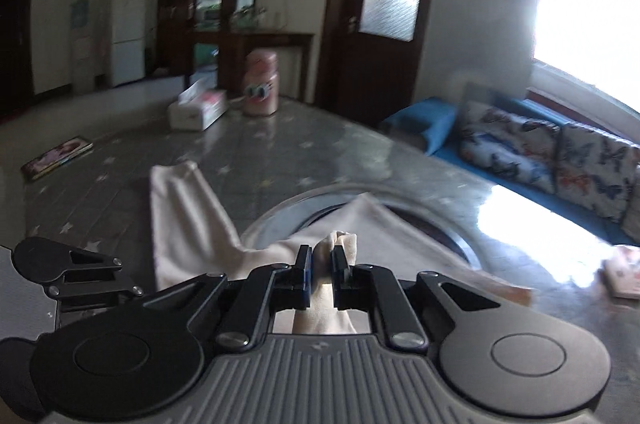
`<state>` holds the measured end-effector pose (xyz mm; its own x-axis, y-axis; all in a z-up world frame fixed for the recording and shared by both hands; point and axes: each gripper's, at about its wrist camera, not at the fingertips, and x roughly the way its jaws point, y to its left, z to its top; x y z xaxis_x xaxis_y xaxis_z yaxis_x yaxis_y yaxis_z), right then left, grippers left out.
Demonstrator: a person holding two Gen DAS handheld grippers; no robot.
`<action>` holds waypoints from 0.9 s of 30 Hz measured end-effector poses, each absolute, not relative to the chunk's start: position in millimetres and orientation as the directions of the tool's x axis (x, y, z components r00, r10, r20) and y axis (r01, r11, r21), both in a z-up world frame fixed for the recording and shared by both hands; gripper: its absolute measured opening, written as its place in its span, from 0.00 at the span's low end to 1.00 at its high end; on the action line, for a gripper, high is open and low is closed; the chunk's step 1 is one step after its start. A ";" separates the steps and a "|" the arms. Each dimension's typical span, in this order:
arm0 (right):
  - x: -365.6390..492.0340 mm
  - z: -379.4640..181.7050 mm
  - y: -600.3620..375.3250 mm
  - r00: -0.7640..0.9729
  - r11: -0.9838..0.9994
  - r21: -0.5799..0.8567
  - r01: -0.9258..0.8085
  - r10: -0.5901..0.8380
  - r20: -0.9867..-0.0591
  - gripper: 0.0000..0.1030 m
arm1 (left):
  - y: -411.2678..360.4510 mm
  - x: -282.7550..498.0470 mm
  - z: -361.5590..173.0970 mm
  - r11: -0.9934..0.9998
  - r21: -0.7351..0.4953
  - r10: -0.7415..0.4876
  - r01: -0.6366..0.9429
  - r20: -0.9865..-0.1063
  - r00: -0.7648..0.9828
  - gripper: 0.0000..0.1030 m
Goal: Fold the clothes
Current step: 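Grasp the sleeve with the right tool and lift it over the shirt body, then lay the sleeve onto the shirt body and open the right tool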
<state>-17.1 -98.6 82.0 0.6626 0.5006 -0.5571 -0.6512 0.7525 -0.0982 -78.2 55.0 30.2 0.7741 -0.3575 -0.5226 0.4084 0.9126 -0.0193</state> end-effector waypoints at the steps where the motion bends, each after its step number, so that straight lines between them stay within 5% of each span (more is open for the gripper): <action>1: -16.8 79.6 -96.7 0.655 0.748 -0.093 -0.657 0.504 -0.563 0.08 | 56.2 -78.1 29.4 0.914 -0.025 -0.358 0.406 -0.524 0.773 0.51; 11: -23.4 77.2 -117.7 0.641 0.749 -0.074 -0.658 0.507 -0.576 0.25 | 54.6 -72.4 33.1 0.918 -0.027 -0.351 0.395 -0.517 0.781 0.51; 27: -22.5 15.2 -204.2 0.660 0.852 -0.069 -0.518 0.348 -0.665 0.25 | 11.2 -39.6 21.2 0.889 -0.009 -0.382 0.458 -0.566 0.731 0.49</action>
<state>-22.5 -204.2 15.2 0.6604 0.3480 -0.6654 -0.5183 0.8524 -0.0687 -39.6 11.2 21.2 0.7310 -0.3820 -0.5655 0.4577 0.8891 -0.0088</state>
